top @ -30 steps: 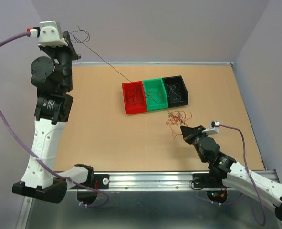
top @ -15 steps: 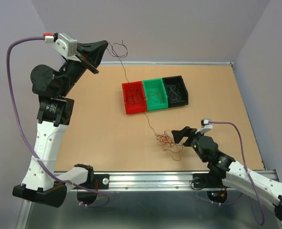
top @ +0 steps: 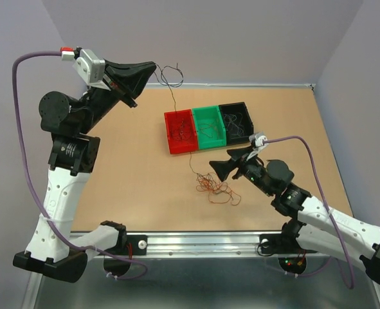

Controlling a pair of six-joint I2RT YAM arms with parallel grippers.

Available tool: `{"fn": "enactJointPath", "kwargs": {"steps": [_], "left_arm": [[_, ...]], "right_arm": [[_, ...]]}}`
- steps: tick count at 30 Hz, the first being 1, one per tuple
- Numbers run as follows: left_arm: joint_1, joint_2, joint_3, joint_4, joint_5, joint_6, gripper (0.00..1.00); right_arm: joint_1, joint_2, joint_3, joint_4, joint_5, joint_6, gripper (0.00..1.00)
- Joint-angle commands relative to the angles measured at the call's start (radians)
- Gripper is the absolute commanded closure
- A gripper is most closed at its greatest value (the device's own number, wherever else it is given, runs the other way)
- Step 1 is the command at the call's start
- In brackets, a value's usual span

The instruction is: Untangle the cables

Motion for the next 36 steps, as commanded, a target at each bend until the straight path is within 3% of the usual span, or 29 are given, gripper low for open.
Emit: {"fn": "enactJointPath", "kwargs": {"steps": [1, 4, 13, 19, 22, 24, 25, 28, 29, 30, 36], "left_arm": [[-0.004, -0.018, 0.052, 0.019, -0.021, -0.01, 1.0], [-0.006, -0.006, 0.064, 0.015, 0.019, -0.031, 1.0], [-0.006, 0.03, 0.15, -0.022, -0.007, -0.039, 1.0], [-0.006, 0.1, 0.298, -0.064, -0.055, -0.044, 1.0], [-0.004, 0.149, 0.377, -0.085, -0.062, -0.074, 1.0], [-0.006, 0.175, 0.389, -0.088, -0.056, -0.102, 1.0], [-0.006, 0.18, 0.385, -0.088, -0.05, -0.108, 1.0], [-0.004, 0.192, 0.334, -0.097, -0.061, -0.101, 1.0], [-0.004, 0.192, 0.311, -0.099, -0.062, -0.09, 1.0], [-0.004, 0.191, 0.262, -0.102, -0.062, -0.062, 1.0], [-0.002, 0.142, 0.034, -0.061, -0.076, 0.03, 1.0]], "right_arm": [[-0.005, 0.009, 0.085, 0.055, -0.119, -0.07, 0.02], [-0.005, 0.046, 0.104, 0.1, -0.248, -0.127, 0.02], [-0.005, 0.335, 0.283, 0.199, -0.375, -0.214, 0.04], [0.014, 0.515, 0.316, 0.313, -0.387, -0.173, 0.14], [0.037, 0.603, 0.334, 0.369, -0.38, -0.167, 0.23], [0.057, 0.631, 0.349, 0.386, -0.367, -0.165, 0.38], [0.063, 0.637, 0.362, 0.395, -0.364, -0.159, 0.53], [0.064, 0.61, 0.369, 0.395, -0.361, -0.138, 0.77], [0.066, 0.571, 0.348, 0.394, -0.364, -0.136, 0.91], [0.066, 0.542, 0.334, 0.392, -0.358, -0.128, 0.96], [0.066, 0.367, 0.233, 0.354, -0.354, -0.112, 0.99]]}}
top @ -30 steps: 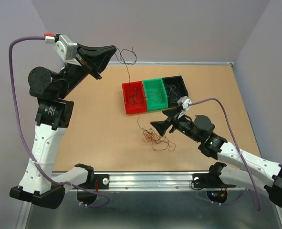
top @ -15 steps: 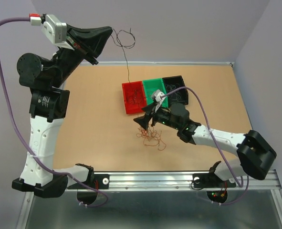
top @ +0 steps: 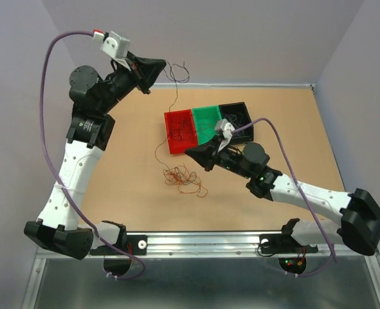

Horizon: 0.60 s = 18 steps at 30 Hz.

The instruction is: Untangle the cables

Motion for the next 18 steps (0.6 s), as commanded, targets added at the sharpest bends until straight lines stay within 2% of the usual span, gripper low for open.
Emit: {"fn": "enactJointPath", "kwargs": {"steps": [1, 2, 3, 5, 9, 12, 18], "left_arm": [[-0.003, -0.05, -0.143, 0.074, 0.005, 0.062, 1.0], [-0.003, -0.056, -0.158, 0.082, 0.013, 0.063, 1.0], [-0.003, -0.065, -0.166, 0.085, 0.016, 0.065, 1.0], [-0.003, -0.074, -0.154, 0.08, 0.027, 0.059, 1.0], [-0.003, -0.104, -0.086, 0.051, 0.047, 0.048, 1.0], [-0.003, -0.127, -0.024, 0.017, 0.039, 0.037, 1.0], [-0.003, -0.145, 0.079, -0.042, 0.039, 0.02, 1.0]], "right_arm": [[0.003, -0.121, -0.035, 0.055, 0.01, 0.01, 0.99], [0.003, -0.124, -0.035, 0.048, 0.011, 0.005, 0.9], [0.005, -0.123, -0.033, 0.039, 0.015, -0.002, 0.51], [0.003, -0.095, -0.024, 0.038, 0.047, -0.022, 0.28], [0.005, 0.009, 0.035, 0.042, 0.094, -0.044, 0.13], [0.005, 0.113, 0.106, 0.055, 0.079, -0.036, 0.09], [0.025, 0.314, 0.261, 0.069, -0.004, -0.032, 0.08]]}}
